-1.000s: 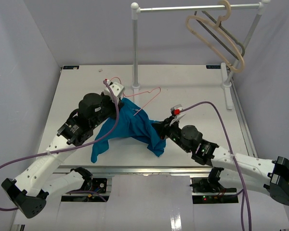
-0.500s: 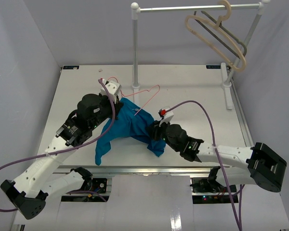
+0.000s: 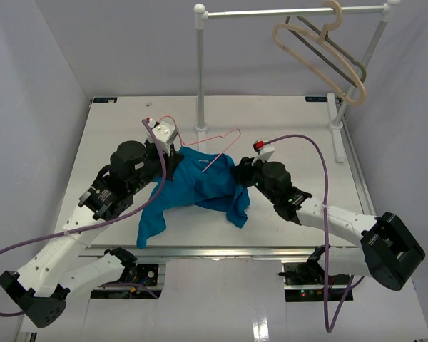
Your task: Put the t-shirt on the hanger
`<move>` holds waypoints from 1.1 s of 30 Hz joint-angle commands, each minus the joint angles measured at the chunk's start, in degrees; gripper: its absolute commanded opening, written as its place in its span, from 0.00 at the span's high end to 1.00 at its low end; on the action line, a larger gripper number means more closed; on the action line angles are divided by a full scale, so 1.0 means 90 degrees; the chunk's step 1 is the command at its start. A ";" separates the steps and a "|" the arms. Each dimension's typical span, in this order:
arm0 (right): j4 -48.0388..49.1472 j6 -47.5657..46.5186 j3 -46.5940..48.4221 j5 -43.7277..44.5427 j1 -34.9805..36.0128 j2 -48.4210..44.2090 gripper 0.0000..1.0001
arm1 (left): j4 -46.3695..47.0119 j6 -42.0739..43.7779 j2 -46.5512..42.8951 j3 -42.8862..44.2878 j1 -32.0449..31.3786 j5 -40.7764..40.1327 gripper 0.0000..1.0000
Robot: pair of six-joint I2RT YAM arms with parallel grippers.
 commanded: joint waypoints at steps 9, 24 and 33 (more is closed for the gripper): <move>0.0346 -0.0046 -0.0118 0.0457 0.0757 -0.0669 0.49 | 0.0228 -0.0217 -0.0058 0.0145 0.0014 0.0113 1.00; -0.0031 -0.0165 0.0497 0.3000 0.1800 -0.0181 0.61 | 0.0266 -0.0264 -0.0048 0.0133 0.0011 0.0083 1.00; -0.0390 -0.0062 0.1188 0.3320 0.1819 0.0584 0.51 | 0.0298 -0.0327 -0.0150 0.0103 0.0013 0.0184 1.00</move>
